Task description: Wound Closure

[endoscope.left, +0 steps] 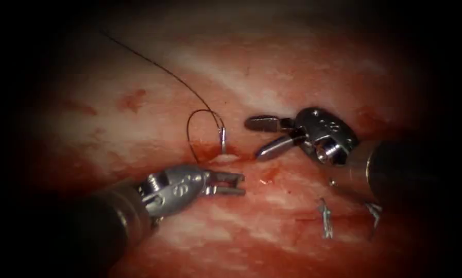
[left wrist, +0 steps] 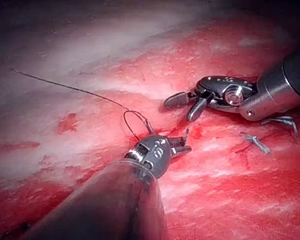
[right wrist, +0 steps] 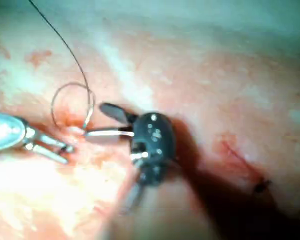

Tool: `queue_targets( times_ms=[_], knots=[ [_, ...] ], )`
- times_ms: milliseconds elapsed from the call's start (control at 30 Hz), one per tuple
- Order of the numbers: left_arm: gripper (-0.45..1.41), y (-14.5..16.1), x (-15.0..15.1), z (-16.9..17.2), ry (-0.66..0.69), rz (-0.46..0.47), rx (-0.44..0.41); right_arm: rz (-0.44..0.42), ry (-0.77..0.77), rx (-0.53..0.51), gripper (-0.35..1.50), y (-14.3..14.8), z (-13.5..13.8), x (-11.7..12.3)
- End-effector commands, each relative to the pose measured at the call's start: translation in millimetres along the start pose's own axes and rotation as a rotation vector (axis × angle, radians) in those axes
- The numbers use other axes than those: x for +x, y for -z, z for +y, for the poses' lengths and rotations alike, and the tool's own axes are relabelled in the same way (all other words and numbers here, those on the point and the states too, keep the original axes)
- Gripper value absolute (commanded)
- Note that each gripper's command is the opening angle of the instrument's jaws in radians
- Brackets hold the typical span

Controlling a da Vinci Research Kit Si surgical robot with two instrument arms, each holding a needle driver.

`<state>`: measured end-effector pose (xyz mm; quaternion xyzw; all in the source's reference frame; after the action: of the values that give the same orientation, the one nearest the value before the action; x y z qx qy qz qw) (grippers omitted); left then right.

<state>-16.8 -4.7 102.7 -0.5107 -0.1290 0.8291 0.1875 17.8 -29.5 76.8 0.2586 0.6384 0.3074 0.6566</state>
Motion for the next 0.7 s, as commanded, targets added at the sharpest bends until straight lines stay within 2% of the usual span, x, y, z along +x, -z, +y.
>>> queue_targets(
  times_ms=[33, 233, 333, 433, 467, 533, 600, 700],
  knots=[
    [-0.45, -0.9, -0.4, 0.0, 0.009, 0.011, -0.005, 0.0, -0.002, 0.003, 1.11, -0.6, 0.2, -0.9],
    [-0.45, 0.3, 0.0, -0.5, 0.155, 0.083, -0.028, 0.0, -0.001, 0.002, 1.1, -0.6, 0.2, -1.0],
    [-0.45, 0.7, 0.2, -0.5, 0.281, 0.135, -0.084, 0.0, 0.0, 0.002, 1.1, -0.6, 0.3, -1.1],
    [-0.45, 1.0, 0.8, 0.0, 0.442, 0.221, -0.178, 0.001, 0.002, 0.001, 1.08, -0.8, 0.2, -1.3],
    [-0.45, 1.0, 0.8, 0.0, 0.442, 0.221, -0.178, 0.001, 0.002, 0.001, 1.08, -0.8, 0.2, -1.3],
    [-0.45, 1.2, 1.4, 0.4, 0.519, 0.25, -0.233, 0.001, 0.004, 0.0, 1.08, -0.9, 0.2, -1.5],
    [-0.45, 1.7, 2.7, 1.0, 0.63, 0.303, -0.337, -0.002, 0.007, 0.0, 1.08, -1.0, 0.1, -1.8],
    [-0.45, 2.5, 3.7, 1.4, 0.685, 0.325, -0.399, -0.002, 0.009, 0.002, 1.08, -0.9, -0.1, -2.0]
  ],
)
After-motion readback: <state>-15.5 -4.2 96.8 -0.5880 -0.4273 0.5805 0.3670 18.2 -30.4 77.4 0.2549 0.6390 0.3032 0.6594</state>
